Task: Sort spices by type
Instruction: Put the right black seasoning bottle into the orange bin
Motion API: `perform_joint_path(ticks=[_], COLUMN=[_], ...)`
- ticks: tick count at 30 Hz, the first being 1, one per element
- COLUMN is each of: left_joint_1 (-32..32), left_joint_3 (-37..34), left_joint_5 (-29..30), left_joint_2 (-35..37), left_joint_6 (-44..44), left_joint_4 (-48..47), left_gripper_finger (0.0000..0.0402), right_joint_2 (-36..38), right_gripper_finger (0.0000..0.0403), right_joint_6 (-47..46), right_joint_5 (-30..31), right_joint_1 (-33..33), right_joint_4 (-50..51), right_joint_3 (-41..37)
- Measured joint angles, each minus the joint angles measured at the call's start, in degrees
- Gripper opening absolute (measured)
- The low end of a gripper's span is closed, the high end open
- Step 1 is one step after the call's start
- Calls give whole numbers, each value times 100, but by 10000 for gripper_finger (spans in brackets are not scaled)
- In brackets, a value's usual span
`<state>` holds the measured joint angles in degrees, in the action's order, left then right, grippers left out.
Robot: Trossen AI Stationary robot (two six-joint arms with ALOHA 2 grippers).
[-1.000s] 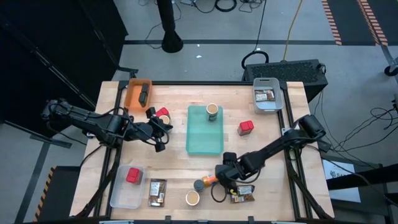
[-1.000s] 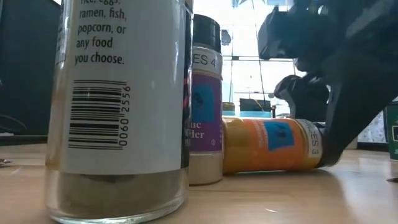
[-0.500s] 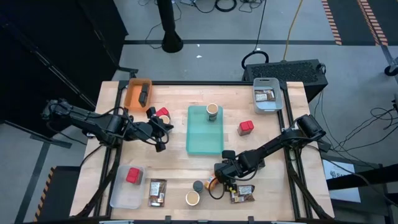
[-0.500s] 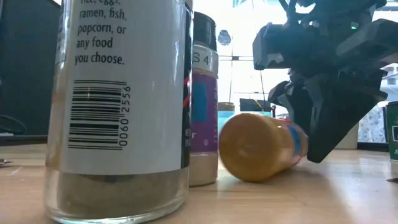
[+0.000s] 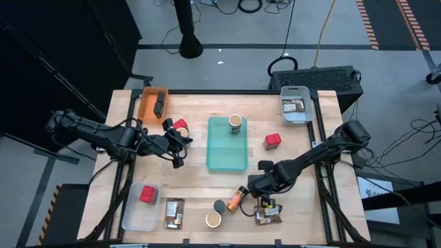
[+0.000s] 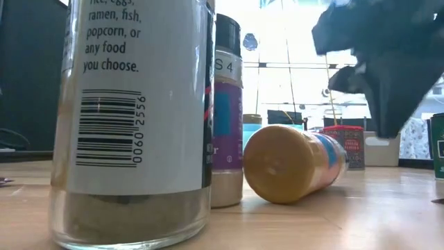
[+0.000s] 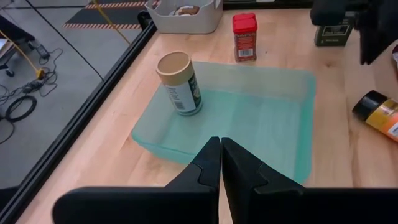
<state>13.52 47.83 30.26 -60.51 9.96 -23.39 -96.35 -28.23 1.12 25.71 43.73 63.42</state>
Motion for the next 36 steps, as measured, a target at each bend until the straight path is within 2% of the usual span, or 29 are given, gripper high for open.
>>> perform_joint_path(ticks=[2,6,10,18,22,28,36], left_joint_1=[-1,0,-2,-2,-2,-2,-2], left_joint_3=[0,0,0,0,0,0,0], left_joint_5=[0,0,2,17,22,22,22], left_joint_2=[0,0,0,0,0,0,0], left_joint_6=[-33,-138,-140,-140,-140,-144,-143], left_joint_4=[60,171,236,233,233,231,231], left_gripper_finger=[18,18,18,18,18,18,18], right_joint_2=[188,332,158,-759,-1065,-1466,-1885], right_gripper_finger=[17,40,94,250,300,312,276], right_joint_6=[400,1827,2898,3318,3344,3507,3582], right_joint_5=[35,170,342,338,305,322,173], right_joint_1=[0,1,-18,-33,-20,-55,-235], right_joint_4=[-208,-785,-888,-519,-251,-456,-467], right_joint_3=[0,149,665,1334,1360,1368,1377])
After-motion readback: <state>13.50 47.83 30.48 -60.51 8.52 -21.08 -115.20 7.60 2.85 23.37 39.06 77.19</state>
